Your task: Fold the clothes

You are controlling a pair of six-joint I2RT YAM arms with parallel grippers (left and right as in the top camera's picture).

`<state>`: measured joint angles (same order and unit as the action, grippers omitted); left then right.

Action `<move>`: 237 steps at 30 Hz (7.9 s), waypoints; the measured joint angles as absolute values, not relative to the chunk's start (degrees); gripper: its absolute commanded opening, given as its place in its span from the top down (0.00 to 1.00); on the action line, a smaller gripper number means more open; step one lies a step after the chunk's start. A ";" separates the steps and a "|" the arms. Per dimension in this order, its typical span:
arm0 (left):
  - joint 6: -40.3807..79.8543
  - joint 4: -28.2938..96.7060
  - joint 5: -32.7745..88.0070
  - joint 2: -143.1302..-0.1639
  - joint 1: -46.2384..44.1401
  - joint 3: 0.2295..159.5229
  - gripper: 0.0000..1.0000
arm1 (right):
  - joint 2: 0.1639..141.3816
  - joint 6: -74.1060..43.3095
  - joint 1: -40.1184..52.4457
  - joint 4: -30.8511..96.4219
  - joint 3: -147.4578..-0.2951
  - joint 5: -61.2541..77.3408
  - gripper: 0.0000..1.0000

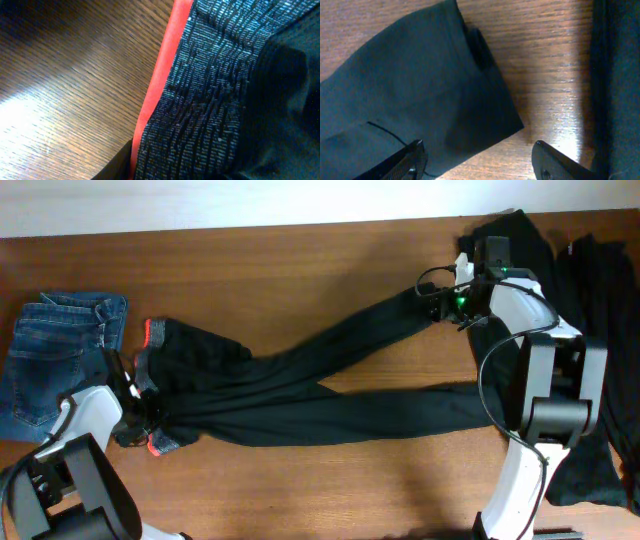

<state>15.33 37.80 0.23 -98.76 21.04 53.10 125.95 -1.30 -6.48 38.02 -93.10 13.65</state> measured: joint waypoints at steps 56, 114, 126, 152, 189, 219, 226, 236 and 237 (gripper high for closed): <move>15.33 36.99 0.67 -98.76 21.08 53.10 0.68 | 125.54 -7.64 -12.67 62.94 -100.64 -1.83 0.70; 14.70 41.21 5.67 -98.35 21.15 53.32 0.26 | 134.74 -5.39 -6.74 46.54 -106.63 0.30 0.56; 14.72 41.43 7.38 -98.30 21.45 53.45 0.24 | 135.09 0.05 -4.25 56.49 -114.89 4.47 0.50; 14.74 42.06 15.99 -98.26 21.47 53.47 0.23 | 140.51 47.16 36.25 43.64 -127.24 14.09 0.01; 14.76 41.08 16.99 -98.24 21.45 53.32 0.17 | 146.54 30.15 26.35 30.68 -127.24 14.46 0.01; 16.01 21.12 22.55 -99.02 14.96 52.71 0.82 | 129.75 17.74 12.91 69.25 -129.32 7.97 0.01; 16.01 21.78 22.52 -99.02 14.94 52.73 1.00 | 129.75 17.74 12.43 71.57 -129.32 7.97 0.01; 17.76 41.04 9.54 -98.67 17.34 53.47 1.00 | 129.75 14.48 8.78 82.41 -129.34 7.40 0.01; 18.61 42.24 7.86 -98.56 18.48 53.58 1.00 | 129.75 13.32 7.66 86.19 -129.32 7.31 0.01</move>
